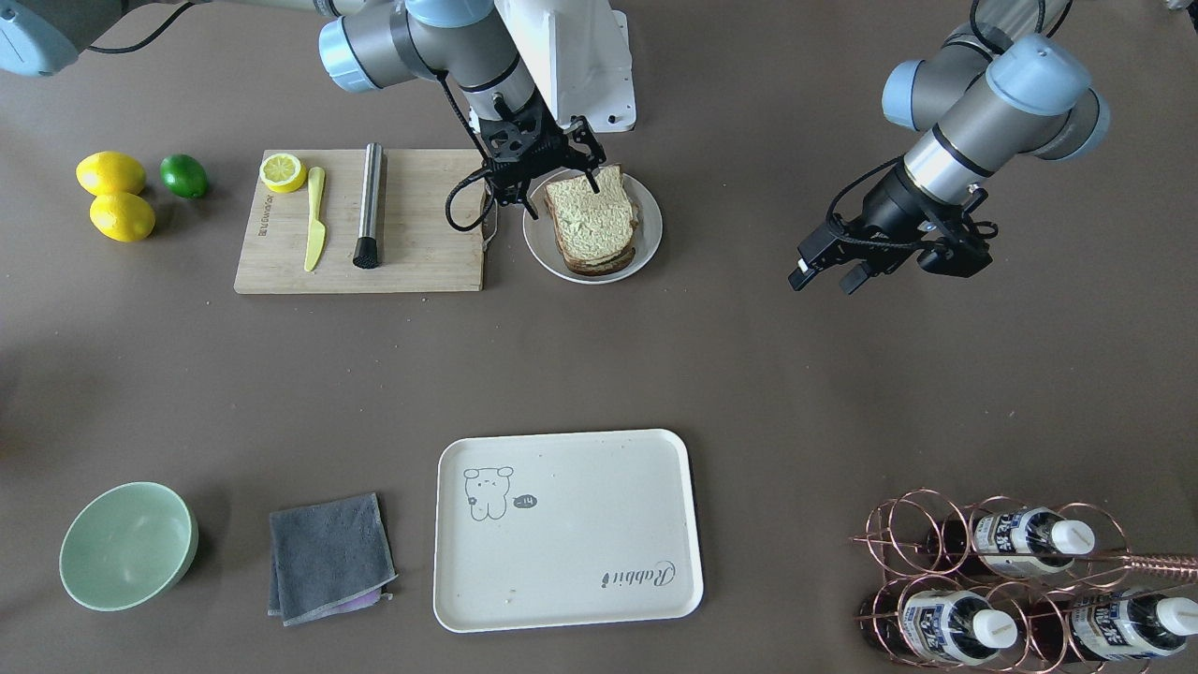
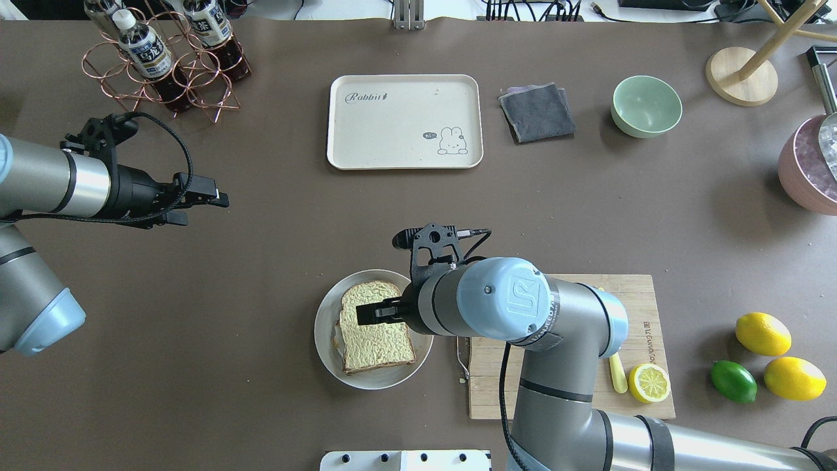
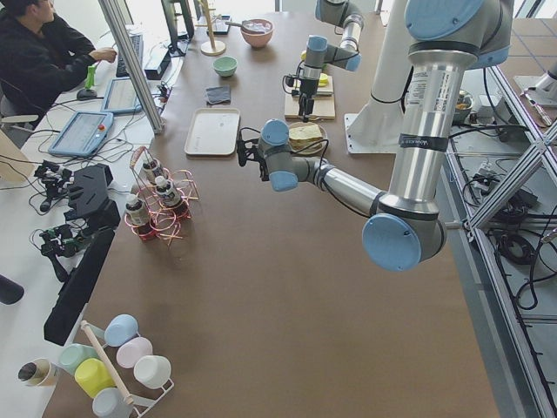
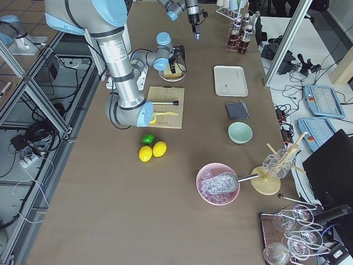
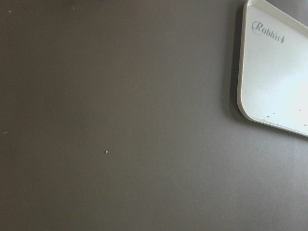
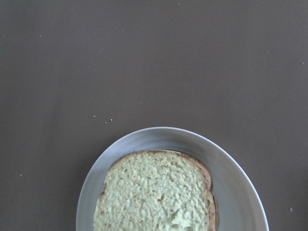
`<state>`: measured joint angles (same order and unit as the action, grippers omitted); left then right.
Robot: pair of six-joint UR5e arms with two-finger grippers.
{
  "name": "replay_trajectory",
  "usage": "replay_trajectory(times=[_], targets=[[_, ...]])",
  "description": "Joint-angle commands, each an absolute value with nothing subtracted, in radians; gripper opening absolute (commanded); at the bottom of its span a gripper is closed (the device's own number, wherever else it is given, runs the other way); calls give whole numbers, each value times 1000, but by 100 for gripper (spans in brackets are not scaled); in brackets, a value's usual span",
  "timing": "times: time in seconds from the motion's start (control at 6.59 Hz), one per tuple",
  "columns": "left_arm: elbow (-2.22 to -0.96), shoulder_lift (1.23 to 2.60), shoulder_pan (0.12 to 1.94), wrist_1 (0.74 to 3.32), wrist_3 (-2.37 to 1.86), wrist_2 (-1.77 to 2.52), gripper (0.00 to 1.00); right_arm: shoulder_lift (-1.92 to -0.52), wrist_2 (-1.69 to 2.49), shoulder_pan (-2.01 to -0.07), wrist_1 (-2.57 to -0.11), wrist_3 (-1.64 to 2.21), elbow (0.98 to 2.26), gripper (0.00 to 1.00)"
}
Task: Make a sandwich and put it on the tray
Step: 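Lower the bread slice onto the egg toast and open the right gripper, then raise the right gripper from the plate while the left gripper approaches it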
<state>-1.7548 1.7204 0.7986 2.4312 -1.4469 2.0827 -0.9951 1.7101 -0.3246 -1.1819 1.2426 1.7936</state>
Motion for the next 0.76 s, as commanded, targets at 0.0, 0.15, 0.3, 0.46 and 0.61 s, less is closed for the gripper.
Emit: replay_trajectory(times=[0.0, 0.15, 0.3, 0.46, 0.61], targets=[[-1767, 1721, 776, 2436, -1450, 2068, 97, -1002, 1812, -409, -1192, 1276, 1847, 100], [-1782, 1721, 729, 2437, -1454, 2025, 97, -1008, 1877, -475, -1193, 1296, 1851, 100], [-1807, 1720, 685, 2436, -1457, 1990, 97, -1021, 1969, -554, -1193, 1298, 1852, 100], [-1824, 1718, 643, 2437, -1497, 1959, 97, -1032, 2044, -621, -1193, 1298, 1855, 100], [-1853, 1715, 580, 2436, -1506, 1895, 97, -1049, 2068, -653, -1193, 1298, 1859, 100]])
